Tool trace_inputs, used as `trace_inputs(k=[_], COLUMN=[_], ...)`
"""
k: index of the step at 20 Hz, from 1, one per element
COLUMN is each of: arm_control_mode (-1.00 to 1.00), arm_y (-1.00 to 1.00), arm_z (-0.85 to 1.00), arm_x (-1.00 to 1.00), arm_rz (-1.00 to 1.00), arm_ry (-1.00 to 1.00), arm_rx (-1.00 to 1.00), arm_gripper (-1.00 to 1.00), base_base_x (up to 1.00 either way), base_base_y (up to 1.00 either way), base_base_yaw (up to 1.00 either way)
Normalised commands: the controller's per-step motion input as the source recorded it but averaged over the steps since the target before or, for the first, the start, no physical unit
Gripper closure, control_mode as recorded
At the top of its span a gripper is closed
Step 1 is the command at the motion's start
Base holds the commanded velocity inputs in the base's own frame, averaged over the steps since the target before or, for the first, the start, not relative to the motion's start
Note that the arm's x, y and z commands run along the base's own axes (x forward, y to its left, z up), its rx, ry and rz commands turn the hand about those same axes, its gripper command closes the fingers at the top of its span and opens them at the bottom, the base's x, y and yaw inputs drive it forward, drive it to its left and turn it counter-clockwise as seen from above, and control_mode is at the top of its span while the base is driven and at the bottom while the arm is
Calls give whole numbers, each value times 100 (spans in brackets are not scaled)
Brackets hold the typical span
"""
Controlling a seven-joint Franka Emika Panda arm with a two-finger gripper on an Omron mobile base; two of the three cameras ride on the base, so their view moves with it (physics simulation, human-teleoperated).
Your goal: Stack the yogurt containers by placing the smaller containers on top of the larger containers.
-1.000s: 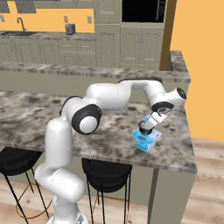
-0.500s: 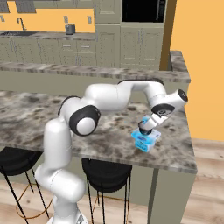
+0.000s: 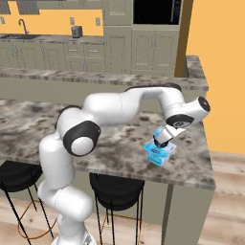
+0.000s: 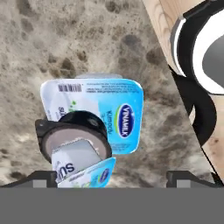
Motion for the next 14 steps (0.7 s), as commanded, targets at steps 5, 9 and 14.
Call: trace_inputs(k=[5, 9, 14], arm_control_mode=[-100, -100, -100], arm_y=[7, 0, 0], arm_z=[29, 27, 55], arm_x=[-48, -49, -67], arm_rz=[-9, -9, -7], arm_ry=[1, 3, 0], arm_rx=[0, 0, 0], arm_gripper=[-100, -100, -100], base_base_x=[0, 0, 0], base_base_y=[0, 0, 0], base_base_yaw=[0, 0, 0])
